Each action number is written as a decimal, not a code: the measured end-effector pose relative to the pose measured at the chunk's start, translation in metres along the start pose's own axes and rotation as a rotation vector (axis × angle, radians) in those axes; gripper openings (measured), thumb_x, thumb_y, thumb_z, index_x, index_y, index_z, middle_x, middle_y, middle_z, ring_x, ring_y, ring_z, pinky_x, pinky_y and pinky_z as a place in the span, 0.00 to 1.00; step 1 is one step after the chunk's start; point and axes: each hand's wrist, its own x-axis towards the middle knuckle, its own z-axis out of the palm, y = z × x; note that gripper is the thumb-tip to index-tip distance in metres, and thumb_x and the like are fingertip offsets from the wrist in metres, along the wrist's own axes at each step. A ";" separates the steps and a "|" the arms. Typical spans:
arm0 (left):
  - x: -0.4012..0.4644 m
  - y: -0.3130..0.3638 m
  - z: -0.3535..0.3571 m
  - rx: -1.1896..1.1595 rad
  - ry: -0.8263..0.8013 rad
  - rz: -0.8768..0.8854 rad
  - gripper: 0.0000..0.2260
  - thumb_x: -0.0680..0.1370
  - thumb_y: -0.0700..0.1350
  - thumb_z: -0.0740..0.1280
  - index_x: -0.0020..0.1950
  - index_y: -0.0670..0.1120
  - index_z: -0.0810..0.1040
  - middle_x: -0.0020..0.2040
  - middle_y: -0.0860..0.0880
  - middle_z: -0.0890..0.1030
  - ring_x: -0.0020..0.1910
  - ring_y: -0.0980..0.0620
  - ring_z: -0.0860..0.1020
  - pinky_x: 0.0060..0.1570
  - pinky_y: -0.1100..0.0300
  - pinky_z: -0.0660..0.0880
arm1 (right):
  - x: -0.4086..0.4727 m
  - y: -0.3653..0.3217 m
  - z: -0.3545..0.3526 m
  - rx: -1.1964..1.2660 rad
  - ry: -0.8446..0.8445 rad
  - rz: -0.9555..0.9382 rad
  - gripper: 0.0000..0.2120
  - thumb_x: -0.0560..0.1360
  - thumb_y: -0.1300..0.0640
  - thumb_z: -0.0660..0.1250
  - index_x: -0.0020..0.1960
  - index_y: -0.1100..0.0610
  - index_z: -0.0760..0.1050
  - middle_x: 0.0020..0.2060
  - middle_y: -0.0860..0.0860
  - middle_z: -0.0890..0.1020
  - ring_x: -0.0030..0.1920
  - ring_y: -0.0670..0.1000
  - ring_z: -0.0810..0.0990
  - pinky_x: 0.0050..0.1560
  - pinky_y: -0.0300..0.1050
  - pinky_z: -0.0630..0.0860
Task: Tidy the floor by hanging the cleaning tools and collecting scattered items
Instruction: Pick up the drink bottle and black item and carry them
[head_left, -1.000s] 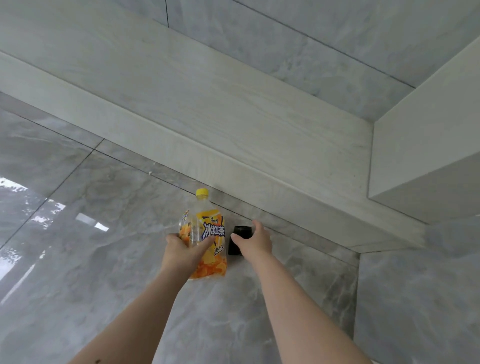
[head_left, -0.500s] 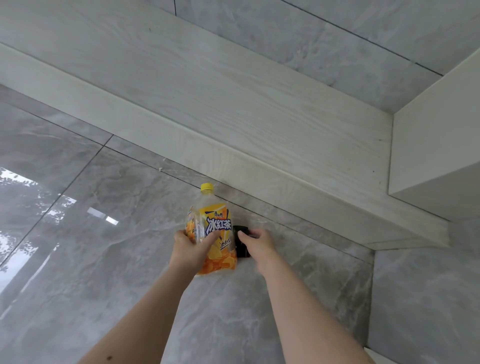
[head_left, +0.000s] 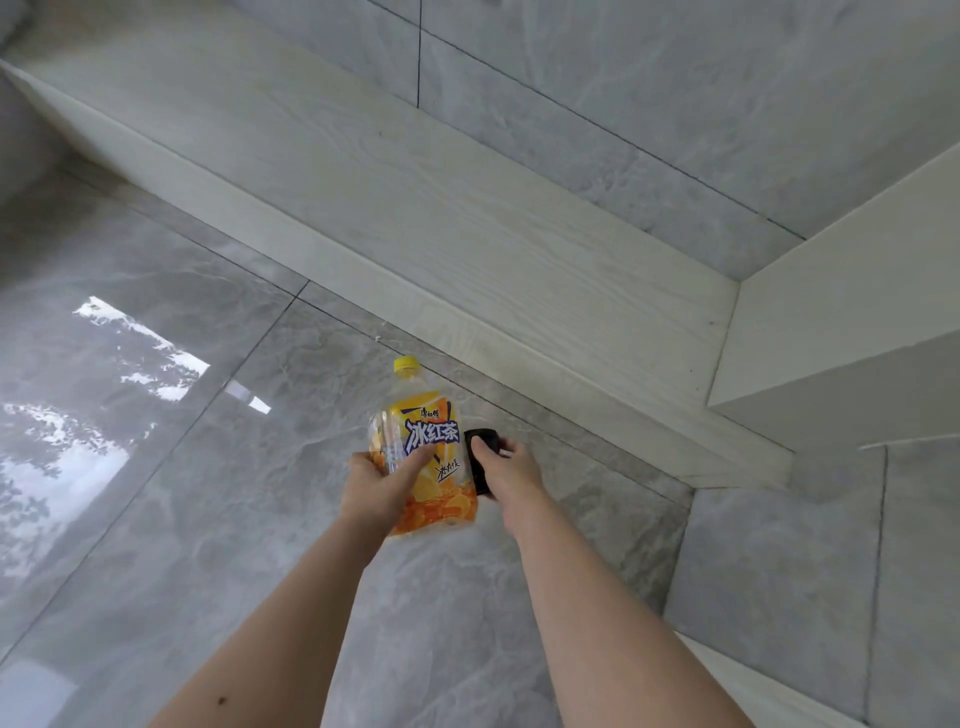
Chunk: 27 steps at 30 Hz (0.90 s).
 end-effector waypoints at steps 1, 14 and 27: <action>-0.012 0.008 -0.004 -0.011 0.003 0.006 0.25 0.71 0.53 0.74 0.57 0.45 0.64 0.46 0.48 0.77 0.41 0.52 0.79 0.32 0.60 0.76 | -0.014 -0.007 -0.002 -0.011 0.007 -0.010 0.21 0.74 0.51 0.69 0.62 0.57 0.69 0.61 0.59 0.76 0.58 0.59 0.79 0.60 0.56 0.78; -0.200 0.130 -0.066 -0.145 0.141 0.161 0.22 0.72 0.52 0.72 0.57 0.41 0.69 0.47 0.46 0.79 0.40 0.51 0.81 0.25 0.66 0.76 | -0.212 -0.132 -0.024 -0.103 -0.081 -0.301 0.21 0.74 0.51 0.68 0.64 0.57 0.69 0.59 0.56 0.77 0.49 0.52 0.77 0.30 0.34 0.70; -0.379 0.165 -0.218 -0.474 0.482 0.299 0.28 0.69 0.56 0.74 0.60 0.44 0.66 0.54 0.47 0.78 0.48 0.50 0.80 0.35 0.62 0.76 | -0.444 -0.188 0.066 -0.313 -0.363 -0.603 0.20 0.74 0.53 0.69 0.62 0.58 0.70 0.60 0.57 0.77 0.58 0.57 0.78 0.59 0.49 0.77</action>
